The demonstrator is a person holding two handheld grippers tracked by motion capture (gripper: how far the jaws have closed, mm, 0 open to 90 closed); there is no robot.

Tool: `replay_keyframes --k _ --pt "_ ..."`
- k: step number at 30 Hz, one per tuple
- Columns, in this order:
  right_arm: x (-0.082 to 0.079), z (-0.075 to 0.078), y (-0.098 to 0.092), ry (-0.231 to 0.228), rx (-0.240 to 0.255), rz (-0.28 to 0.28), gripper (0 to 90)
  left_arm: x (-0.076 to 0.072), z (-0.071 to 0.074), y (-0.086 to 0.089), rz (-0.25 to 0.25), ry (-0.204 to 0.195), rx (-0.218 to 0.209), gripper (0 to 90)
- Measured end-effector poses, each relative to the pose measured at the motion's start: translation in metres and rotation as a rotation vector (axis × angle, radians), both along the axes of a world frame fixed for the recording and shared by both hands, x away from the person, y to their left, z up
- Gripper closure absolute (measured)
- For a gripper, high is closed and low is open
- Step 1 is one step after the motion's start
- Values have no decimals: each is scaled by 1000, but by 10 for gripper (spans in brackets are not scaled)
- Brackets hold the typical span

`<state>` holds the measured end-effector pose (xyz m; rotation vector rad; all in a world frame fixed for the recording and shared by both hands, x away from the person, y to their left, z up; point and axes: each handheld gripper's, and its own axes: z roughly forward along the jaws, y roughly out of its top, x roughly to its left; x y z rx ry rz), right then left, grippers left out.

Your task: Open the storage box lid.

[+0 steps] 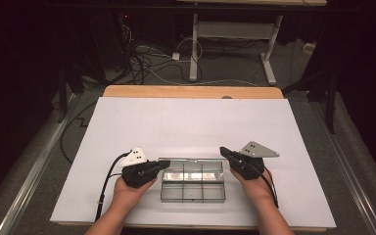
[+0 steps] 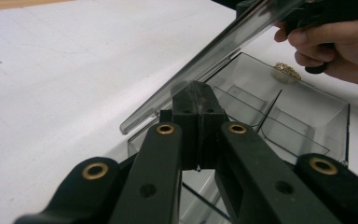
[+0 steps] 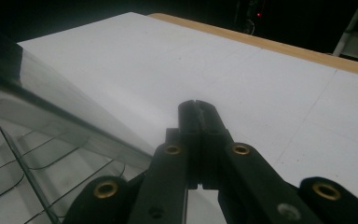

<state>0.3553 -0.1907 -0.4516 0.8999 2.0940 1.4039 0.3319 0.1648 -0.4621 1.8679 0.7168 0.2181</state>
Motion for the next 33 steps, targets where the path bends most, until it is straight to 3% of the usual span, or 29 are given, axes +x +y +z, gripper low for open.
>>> replay_keyframes --k 11,33 --pt "3 -1 5 -9 18 13 900 7 -1 -2 14 15 -5 880" --pt "35 3 11 19 62 -26 900 26 4 -3 53 10 -4 880"
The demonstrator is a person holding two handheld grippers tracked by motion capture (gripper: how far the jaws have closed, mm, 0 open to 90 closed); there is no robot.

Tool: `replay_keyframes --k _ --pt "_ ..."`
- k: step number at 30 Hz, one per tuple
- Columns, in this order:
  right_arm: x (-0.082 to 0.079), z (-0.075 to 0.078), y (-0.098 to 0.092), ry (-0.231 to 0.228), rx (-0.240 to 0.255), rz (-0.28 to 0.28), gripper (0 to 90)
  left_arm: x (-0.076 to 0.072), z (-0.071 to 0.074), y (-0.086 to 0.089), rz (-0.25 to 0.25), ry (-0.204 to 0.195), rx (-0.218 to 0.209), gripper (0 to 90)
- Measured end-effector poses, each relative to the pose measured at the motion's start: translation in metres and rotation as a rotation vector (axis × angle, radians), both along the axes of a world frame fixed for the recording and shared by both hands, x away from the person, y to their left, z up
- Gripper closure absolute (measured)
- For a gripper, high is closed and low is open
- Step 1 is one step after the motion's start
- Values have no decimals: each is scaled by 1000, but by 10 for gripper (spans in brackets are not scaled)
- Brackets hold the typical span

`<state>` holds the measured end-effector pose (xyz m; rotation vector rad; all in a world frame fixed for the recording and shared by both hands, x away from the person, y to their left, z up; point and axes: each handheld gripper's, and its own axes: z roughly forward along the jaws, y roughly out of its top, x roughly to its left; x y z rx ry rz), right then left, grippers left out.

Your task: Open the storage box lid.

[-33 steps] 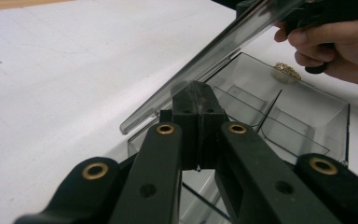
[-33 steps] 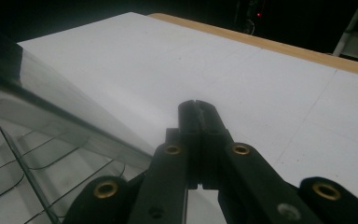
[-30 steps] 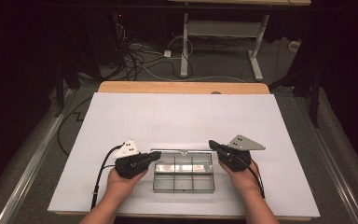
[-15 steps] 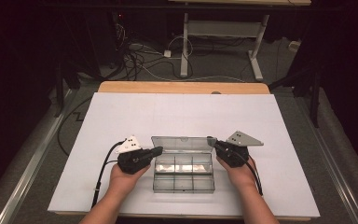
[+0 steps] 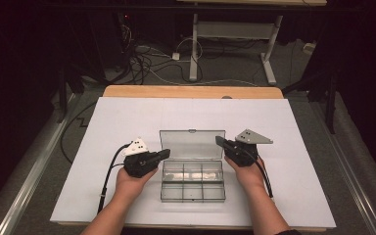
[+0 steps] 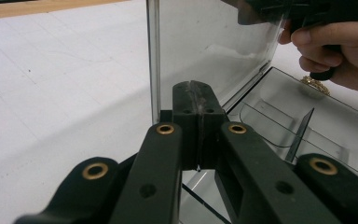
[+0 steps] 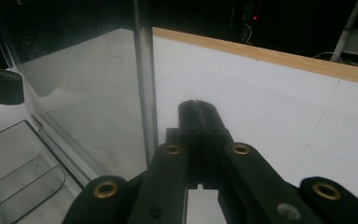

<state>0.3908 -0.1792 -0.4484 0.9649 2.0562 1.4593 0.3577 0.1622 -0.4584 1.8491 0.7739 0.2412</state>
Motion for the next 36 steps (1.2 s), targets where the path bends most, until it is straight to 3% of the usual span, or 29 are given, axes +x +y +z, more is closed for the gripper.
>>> replay_keyframes --k 14,22,25,29,36 --pt "4 -1 1 3 10 -14 900 -3 -1 4 0 -3 9 879" --pt "3 0 1 -2 6 -13 900 -10 -2 30 70 -14 -6 880" --pt "3 0 1 -2 5 -16 900 0 -4 34 124 12 -8 880" --pt "2 0 1 1 -4 -16 900 15 -4 28 151 36 -12 880" --pt "4 -2 1 24 -18 -13 900 31 -6 10 125 60 10 879"
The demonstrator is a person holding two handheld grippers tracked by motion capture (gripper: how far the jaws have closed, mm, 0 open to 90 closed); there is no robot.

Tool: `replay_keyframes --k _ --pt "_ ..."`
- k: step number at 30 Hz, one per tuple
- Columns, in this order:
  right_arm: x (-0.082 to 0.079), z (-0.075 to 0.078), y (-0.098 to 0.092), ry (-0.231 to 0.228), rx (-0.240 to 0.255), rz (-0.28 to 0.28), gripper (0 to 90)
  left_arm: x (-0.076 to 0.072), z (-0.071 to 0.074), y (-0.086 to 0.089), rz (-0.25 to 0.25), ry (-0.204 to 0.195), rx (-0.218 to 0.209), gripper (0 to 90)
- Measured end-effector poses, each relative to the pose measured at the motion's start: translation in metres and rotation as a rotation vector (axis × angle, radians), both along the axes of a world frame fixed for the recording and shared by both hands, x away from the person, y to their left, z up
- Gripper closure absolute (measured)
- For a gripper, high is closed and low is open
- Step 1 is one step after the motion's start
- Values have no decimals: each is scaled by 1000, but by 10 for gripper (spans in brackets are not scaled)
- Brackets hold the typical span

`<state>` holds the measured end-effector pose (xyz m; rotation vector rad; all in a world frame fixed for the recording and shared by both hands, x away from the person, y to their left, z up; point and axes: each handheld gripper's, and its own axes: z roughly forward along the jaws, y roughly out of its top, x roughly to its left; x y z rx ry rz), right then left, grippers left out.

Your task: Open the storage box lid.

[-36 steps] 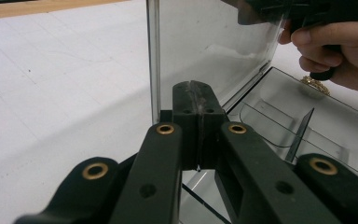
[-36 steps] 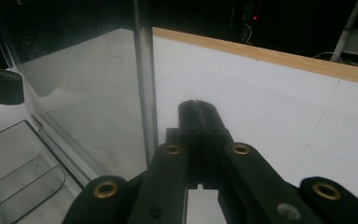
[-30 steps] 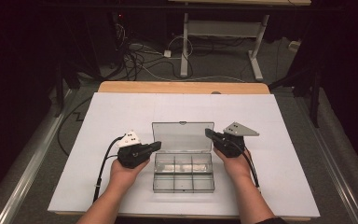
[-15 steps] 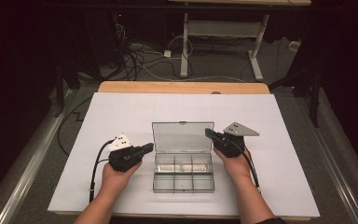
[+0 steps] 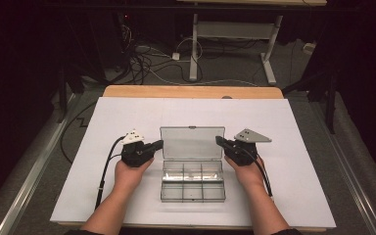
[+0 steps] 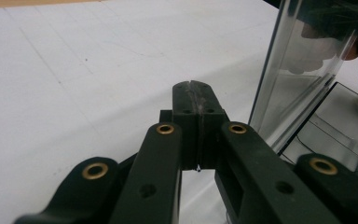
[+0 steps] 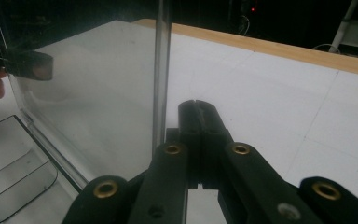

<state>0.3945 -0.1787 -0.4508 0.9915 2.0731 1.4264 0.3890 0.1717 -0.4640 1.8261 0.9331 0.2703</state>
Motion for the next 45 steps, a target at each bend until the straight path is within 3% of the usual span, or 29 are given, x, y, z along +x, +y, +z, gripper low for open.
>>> replay_keyframes --k 10,21,34,39,45 --pt "4 -3 -1 11 -9 -10 900 6 3 -3 -4 -1 -5 880" --pt "10 -5 0 44 -54 -35 900 13 3 -6 4 11 12 879" --pt "25 -12 2 105 -110 -57 900 28 -7 -6 28 63 54 880" --pt "31 -17 4 143 -139 -65 900 35 -13 -7 36 101 74 880" --pt "39 -17 7 170 -175 -71 900 43 -10 -12 44 129 108 880"
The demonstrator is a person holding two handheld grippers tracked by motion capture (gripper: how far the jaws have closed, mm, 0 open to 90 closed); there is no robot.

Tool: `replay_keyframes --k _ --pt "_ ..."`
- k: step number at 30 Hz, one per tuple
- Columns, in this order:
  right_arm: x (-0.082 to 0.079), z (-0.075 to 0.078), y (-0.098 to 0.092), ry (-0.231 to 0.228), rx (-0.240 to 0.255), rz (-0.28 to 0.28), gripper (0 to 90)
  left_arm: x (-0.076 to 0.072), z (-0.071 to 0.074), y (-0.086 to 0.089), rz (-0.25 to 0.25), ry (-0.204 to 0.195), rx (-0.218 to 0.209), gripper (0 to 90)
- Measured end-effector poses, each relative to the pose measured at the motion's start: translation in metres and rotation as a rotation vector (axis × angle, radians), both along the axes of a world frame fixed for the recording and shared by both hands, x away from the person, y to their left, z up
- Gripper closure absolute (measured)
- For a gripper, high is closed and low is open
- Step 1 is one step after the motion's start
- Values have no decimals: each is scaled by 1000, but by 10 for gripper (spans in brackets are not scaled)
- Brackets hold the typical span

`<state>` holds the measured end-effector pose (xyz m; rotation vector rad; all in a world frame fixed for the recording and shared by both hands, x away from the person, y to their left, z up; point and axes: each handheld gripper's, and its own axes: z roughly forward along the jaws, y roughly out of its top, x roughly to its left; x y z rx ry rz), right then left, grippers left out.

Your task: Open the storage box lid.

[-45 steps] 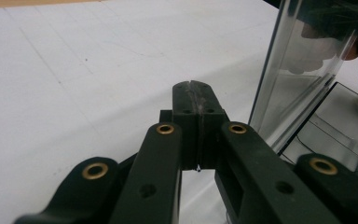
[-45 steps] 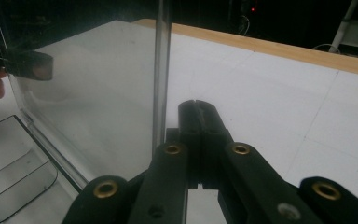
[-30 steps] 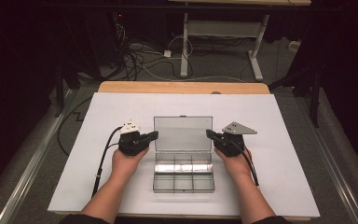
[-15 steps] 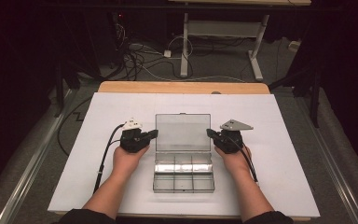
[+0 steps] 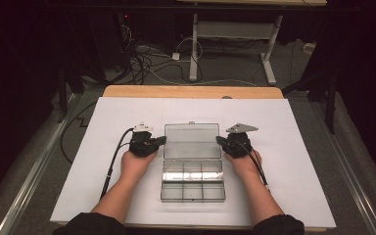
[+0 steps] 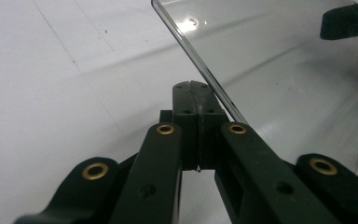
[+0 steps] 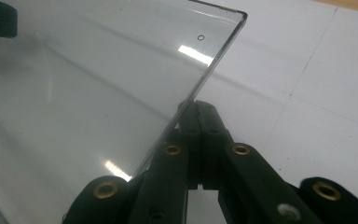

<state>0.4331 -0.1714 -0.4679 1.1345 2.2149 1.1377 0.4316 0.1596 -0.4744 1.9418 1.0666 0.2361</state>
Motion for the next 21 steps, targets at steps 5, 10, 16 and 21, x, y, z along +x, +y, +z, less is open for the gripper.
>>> replay_keyframes --k 5,10,16,21 --pt "3 3 3 2 -18 -6 900 5 3 -6 -3 16 9 881" --pt "4 3 1 8 -19 -6 900 7 4 -4 8 15 16 881" --pt "0 6 -7 -3 -16 -22 900 4 8 9 21 -1 11 880" --pt "-12 12 -17 -27 20 -11 900 -10 10 20 15 -35 -7 880"
